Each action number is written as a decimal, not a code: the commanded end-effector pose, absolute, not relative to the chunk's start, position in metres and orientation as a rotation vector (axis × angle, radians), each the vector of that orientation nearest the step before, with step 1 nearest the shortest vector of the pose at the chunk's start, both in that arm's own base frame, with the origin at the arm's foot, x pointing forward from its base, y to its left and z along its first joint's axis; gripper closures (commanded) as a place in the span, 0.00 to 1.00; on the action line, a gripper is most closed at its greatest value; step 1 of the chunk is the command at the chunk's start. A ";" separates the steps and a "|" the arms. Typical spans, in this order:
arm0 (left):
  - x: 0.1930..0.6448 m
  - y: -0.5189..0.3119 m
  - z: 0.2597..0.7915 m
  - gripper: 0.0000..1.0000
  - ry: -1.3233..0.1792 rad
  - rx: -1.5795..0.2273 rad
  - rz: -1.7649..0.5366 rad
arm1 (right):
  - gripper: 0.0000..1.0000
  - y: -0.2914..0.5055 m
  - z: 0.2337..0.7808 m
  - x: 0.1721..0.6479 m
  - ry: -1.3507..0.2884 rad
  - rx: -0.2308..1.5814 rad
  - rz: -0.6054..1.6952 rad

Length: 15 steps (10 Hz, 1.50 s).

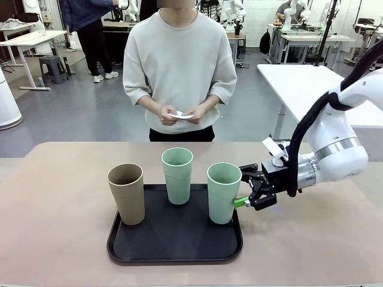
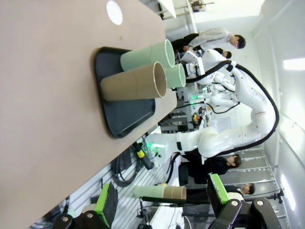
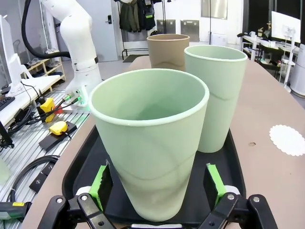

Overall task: Place coasters on the table and set cups on them.
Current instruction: Pick up one Reusable plastic cup and place it on a coaster set by the human.

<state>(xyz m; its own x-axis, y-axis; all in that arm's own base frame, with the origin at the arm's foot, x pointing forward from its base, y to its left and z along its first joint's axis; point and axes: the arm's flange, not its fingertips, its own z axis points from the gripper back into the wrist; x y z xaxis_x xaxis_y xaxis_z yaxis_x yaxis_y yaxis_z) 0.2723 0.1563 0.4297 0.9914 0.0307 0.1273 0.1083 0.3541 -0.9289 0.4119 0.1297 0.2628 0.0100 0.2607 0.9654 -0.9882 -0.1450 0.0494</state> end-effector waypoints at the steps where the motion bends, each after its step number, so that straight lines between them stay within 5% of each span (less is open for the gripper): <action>1: 0.272 0.157 0.431 0.00 -0.141 -1.220 -0.043 | 0.00 0.136 0.258 0.415 -0.937 1.111 1.400; 12: 0.272 0.157 0.431 0.00 -0.141 -1.220 -0.043 | 0.00 0.172 0.246 0.417 -0.889 1.162 1.465; 13: 0.272 0.157 0.431 0.00 -0.141 -1.220 -0.043 | 0.58 0.172 0.246 0.416 -0.894 1.173 1.501; 14: 0.272 0.157 0.431 0.00 -0.141 -1.220 -0.043 | 0.59 0.172 0.245 0.416 -0.895 1.178 1.502; 15: 0.272 0.157 0.431 0.00 -0.141 -1.220 -0.043 | 1.00 0.171 0.245 0.416 -0.898 1.181 1.498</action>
<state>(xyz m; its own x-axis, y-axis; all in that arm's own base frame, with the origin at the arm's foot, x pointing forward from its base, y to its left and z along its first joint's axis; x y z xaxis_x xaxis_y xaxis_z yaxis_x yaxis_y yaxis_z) 0.2723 0.1563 0.4297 0.9914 0.0307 0.1273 0.1083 0.3541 -0.9289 0.4123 0.1692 0.2497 -0.0128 0.2676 0.9634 -0.9718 -0.2302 0.0511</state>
